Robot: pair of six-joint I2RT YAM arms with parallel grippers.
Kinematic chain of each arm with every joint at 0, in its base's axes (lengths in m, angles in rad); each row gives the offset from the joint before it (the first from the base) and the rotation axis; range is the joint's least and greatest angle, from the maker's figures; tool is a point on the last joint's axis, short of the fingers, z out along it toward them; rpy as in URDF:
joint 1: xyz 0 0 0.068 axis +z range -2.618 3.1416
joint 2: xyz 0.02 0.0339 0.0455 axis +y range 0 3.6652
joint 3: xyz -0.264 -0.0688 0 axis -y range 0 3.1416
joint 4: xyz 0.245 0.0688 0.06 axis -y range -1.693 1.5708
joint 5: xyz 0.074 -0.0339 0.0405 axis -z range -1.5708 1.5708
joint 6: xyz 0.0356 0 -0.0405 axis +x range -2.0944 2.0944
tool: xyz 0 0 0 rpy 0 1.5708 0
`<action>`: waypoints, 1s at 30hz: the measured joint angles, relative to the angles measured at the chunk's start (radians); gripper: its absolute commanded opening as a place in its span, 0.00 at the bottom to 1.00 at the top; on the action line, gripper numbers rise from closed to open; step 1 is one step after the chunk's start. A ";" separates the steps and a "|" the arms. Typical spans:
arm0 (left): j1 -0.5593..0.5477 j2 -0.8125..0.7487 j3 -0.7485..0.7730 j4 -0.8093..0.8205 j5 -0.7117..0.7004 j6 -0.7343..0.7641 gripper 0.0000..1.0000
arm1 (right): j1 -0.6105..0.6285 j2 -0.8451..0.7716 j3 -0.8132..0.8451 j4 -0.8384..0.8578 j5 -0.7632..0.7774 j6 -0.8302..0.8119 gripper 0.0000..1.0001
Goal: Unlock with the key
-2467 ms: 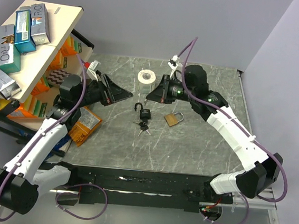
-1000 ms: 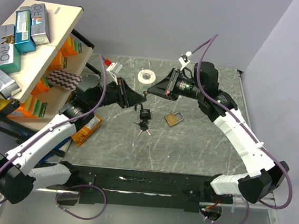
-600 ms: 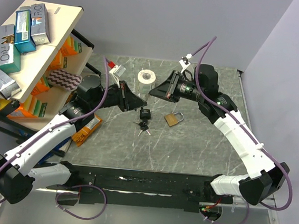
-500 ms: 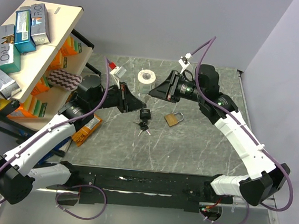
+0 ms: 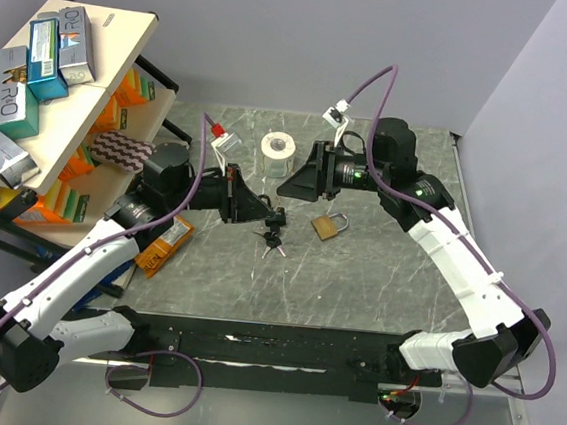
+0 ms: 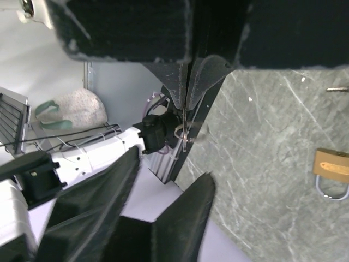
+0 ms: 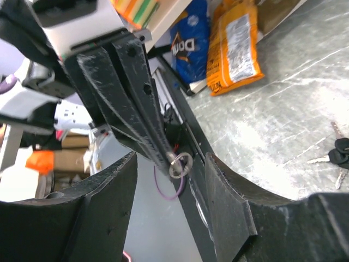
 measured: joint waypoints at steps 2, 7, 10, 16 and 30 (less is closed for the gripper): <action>0.000 0.000 0.005 0.000 0.016 0.000 0.01 | 0.007 0.011 0.001 -0.003 -0.023 -0.016 0.57; 0.000 0.000 0.008 0.000 0.034 -0.001 0.01 | 0.022 0.037 0.001 -0.026 -0.054 -0.047 0.50; 0.000 0.000 0.008 0.000 0.040 -0.001 0.01 | 0.028 0.049 0.005 -0.032 -0.075 -0.059 0.34; 0.000 0.001 0.008 -0.005 0.040 -0.001 0.01 | 0.037 0.065 0.021 -0.033 -0.111 -0.074 0.00; 0.082 0.002 0.104 -0.169 -0.196 -0.126 0.97 | 0.041 0.055 0.012 0.010 0.010 -0.099 0.00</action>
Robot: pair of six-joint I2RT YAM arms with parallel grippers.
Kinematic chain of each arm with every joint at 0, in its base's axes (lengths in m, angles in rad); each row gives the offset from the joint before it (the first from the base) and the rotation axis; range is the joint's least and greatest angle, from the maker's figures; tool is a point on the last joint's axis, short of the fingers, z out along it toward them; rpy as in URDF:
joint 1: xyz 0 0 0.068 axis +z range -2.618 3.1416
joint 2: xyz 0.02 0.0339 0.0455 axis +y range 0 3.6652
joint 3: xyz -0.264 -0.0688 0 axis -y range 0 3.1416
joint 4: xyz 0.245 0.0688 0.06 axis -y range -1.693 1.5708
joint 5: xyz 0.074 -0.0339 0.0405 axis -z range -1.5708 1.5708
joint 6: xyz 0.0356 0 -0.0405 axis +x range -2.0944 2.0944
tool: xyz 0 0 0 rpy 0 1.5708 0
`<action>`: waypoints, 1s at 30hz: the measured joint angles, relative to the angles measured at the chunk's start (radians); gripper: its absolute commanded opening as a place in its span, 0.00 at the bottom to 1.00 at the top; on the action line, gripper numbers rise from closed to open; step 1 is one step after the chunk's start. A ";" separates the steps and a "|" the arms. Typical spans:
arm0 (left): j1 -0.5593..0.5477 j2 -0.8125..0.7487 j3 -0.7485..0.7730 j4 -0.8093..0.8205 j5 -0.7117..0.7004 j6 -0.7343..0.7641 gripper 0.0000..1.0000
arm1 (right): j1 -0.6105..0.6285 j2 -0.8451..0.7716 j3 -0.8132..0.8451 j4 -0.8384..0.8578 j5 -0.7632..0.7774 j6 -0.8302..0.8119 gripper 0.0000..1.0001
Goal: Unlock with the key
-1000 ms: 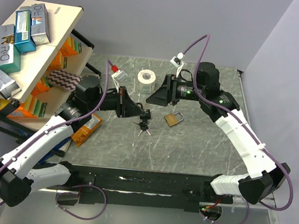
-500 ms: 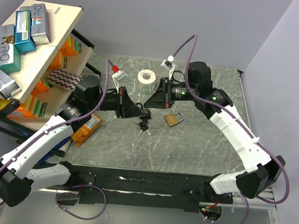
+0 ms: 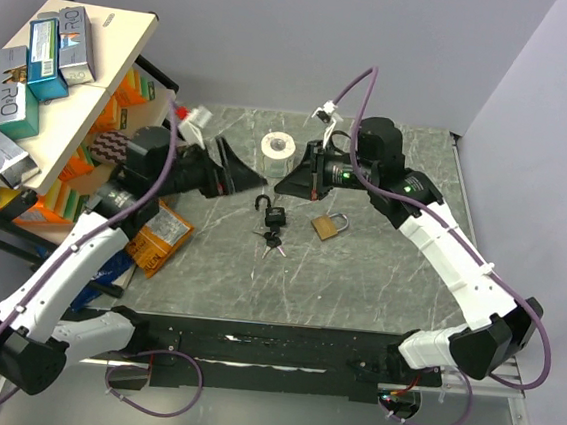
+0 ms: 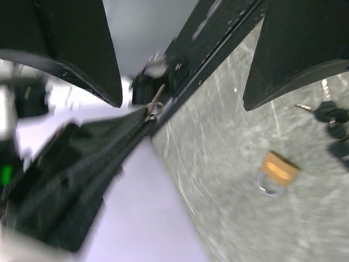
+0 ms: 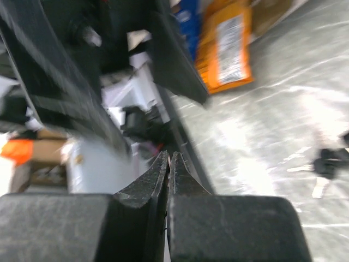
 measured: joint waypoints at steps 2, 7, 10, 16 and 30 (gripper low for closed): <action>0.055 0.000 0.031 -0.044 -0.032 -0.069 0.98 | 0.005 -0.010 -0.002 0.006 0.062 -0.026 0.00; 0.140 0.007 0.054 -0.136 -0.040 -0.253 0.97 | 0.086 -0.018 0.027 0.009 0.249 -0.156 0.00; 0.155 0.022 0.021 -0.163 0.005 -0.380 0.96 | 0.171 -0.018 0.055 0.011 0.351 -0.257 0.00; 0.157 0.023 -0.108 -0.164 0.095 -0.576 0.96 | 0.259 -0.040 0.030 0.050 0.453 -0.392 0.00; 0.157 -0.150 -0.277 -0.027 0.135 -0.885 0.99 | 0.410 -0.141 -0.123 0.129 0.572 -0.530 0.00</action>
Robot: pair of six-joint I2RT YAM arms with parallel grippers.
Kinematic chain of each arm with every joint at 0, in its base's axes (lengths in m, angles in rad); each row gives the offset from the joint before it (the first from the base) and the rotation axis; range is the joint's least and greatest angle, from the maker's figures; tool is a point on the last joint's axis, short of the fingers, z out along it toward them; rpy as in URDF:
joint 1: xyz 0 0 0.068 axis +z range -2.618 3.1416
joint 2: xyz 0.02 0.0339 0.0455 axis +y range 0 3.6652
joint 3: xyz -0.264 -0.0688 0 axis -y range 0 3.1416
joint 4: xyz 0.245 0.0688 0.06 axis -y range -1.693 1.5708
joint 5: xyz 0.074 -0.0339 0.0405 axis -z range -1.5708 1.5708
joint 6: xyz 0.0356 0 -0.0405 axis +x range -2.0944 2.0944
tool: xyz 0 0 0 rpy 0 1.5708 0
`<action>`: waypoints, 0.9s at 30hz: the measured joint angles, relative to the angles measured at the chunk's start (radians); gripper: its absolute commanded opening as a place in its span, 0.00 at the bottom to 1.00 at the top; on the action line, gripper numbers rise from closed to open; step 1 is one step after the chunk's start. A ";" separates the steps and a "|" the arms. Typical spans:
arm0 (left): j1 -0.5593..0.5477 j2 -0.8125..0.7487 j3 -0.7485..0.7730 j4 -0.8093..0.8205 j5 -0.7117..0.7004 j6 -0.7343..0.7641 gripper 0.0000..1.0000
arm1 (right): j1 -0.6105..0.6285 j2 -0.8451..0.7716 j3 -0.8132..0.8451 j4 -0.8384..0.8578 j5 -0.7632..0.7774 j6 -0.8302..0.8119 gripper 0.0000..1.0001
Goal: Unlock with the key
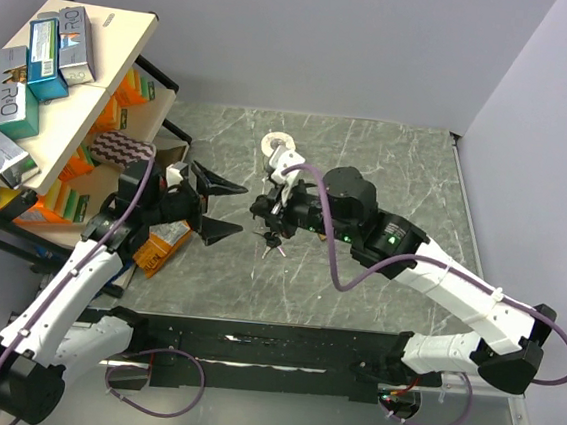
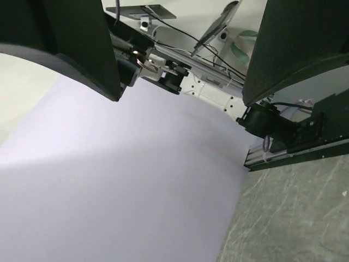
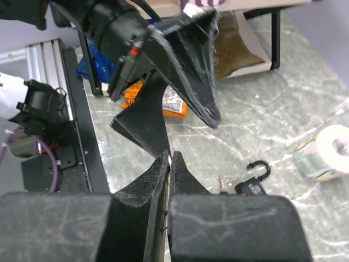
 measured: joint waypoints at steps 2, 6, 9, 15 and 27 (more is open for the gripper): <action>0.000 -0.010 -0.013 0.007 0.008 -0.027 0.99 | 0.021 0.002 0.000 0.009 0.014 -0.036 0.00; 0.000 -0.010 -0.018 0.031 0.033 -0.072 0.98 | 0.061 0.008 0.000 0.026 0.023 -0.106 0.00; 0.000 -0.012 -0.032 0.052 0.060 -0.099 0.93 | 0.085 0.017 0.000 0.038 0.023 -0.150 0.00; 0.000 -0.023 -0.069 0.063 0.113 -0.135 0.74 | 0.126 0.039 -0.001 0.052 0.021 -0.231 0.00; 0.001 -0.058 -0.096 0.084 0.182 -0.167 0.49 | 0.225 0.077 -0.039 0.058 0.070 -0.385 0.00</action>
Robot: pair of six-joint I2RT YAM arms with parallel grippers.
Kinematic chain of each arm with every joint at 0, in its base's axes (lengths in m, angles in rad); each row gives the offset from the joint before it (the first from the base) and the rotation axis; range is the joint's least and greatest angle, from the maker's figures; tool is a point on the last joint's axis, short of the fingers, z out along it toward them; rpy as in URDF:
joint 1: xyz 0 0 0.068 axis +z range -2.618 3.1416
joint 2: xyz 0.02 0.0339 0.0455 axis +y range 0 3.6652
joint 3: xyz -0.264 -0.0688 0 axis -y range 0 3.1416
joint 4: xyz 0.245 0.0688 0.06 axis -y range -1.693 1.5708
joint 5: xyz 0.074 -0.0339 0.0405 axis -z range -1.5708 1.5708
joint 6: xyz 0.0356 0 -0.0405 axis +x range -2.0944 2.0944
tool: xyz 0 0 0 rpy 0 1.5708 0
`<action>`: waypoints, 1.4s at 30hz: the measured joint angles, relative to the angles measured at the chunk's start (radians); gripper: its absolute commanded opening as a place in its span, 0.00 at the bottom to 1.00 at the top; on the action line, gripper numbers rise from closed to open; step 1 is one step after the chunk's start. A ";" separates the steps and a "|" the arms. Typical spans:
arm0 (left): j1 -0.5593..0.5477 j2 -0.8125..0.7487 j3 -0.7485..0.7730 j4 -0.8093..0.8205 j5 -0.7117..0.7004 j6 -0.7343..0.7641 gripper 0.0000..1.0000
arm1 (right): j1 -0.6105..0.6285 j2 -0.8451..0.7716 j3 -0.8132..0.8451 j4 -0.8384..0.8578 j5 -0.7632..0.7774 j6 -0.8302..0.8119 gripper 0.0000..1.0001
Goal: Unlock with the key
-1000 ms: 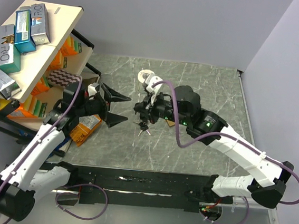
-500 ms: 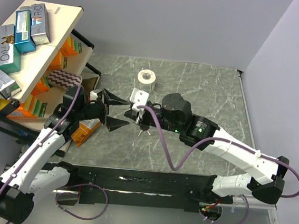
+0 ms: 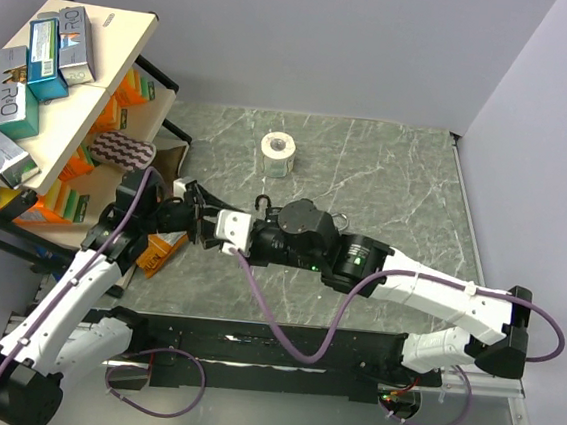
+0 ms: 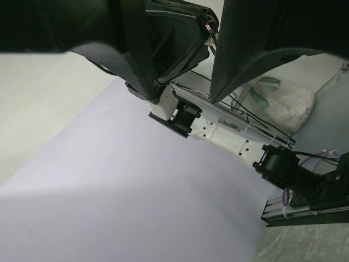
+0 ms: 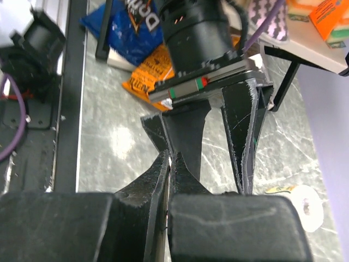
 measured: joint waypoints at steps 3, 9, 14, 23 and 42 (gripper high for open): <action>0.000 -0.017 -0.014 -0.005 0.010 -0.002 0.50 | 0.023 0.002 -0.018 0.011 0.033 -0.042 0.00; 0.004 -0.045 -0.046 -0.011 0.024 -0.003 0.66 | 0.056 0.003 -0.035 0.017 0.078 -0.089 0.00; 0.010 -0.071 -0.082 -0.016 0.023 -0.004 0.69 | 0.063 0.003 -0.035 0.004 0.077 -0.092 0.00; 0.003 -0.085 -0.093 -0.069 0.062 -0.002 0.67 | 0.051 0.000 -0.038 0.045 0.142 -0.137 0.00; 0.003 -0.084 -0.093 -0.074 0.076 -0.010 0.24 | 0.058 -0.010 -0.107 0.060 0.130 -0.146 0.00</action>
